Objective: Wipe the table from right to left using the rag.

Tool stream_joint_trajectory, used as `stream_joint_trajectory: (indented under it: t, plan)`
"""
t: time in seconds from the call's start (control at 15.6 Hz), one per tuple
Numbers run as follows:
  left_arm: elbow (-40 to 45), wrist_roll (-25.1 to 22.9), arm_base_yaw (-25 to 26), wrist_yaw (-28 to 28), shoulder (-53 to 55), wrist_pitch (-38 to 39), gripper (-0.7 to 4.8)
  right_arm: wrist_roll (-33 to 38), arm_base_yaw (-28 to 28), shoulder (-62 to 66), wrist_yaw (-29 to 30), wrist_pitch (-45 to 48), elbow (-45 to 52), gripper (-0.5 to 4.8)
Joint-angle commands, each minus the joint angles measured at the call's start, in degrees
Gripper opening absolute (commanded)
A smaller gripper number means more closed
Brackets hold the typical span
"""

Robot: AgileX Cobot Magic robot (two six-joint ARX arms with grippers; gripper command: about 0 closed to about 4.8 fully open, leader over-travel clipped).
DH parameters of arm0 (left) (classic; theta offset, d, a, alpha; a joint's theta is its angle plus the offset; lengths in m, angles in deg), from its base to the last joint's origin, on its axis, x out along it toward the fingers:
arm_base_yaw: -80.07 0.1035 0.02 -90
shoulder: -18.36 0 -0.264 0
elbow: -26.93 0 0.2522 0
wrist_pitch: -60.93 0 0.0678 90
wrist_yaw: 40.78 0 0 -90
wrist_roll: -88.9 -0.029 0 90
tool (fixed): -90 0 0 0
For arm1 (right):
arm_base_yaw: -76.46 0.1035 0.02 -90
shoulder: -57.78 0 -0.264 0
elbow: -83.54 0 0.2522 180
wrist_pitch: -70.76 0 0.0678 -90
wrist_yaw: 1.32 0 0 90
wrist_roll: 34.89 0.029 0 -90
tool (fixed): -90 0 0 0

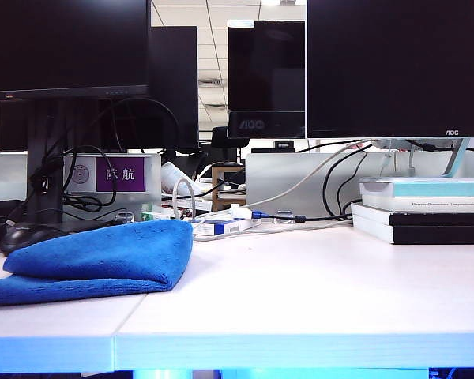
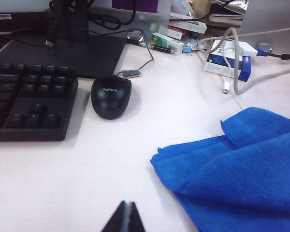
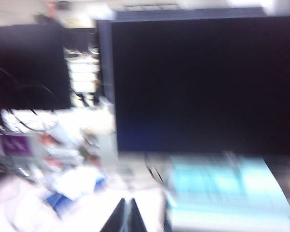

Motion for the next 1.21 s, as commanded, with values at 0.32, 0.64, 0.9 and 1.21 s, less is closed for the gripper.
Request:
stream_joint_trajectory:
  t: [0.32,0.64,0.9,1.21]
  plan:
    - [0.35,-0.02,0.02,-0.24,0.02,0.61,-0.03,0.98,-7.91,-14.29,7.37,4.04,23.23,-0.02]
    - [0.35,-0.02,0.02,-0.22,0.02,0.61,-0.03,4.35,-7.93,-27.17,5.62,2.93,35.19,-0.02]
    - [0.35,-0.02,0.02,-0.22,-0.15,0.59,-0.03,4.31,-7.89,-28.22,4.83,-1.81,38.1,-0.02]
    - [0.35,-0.02,0.02,-0.24,-0.15,0.61,-0.03,4.28,-7.91,-28.52,-2.6,-4.13,41.38,-0.01]
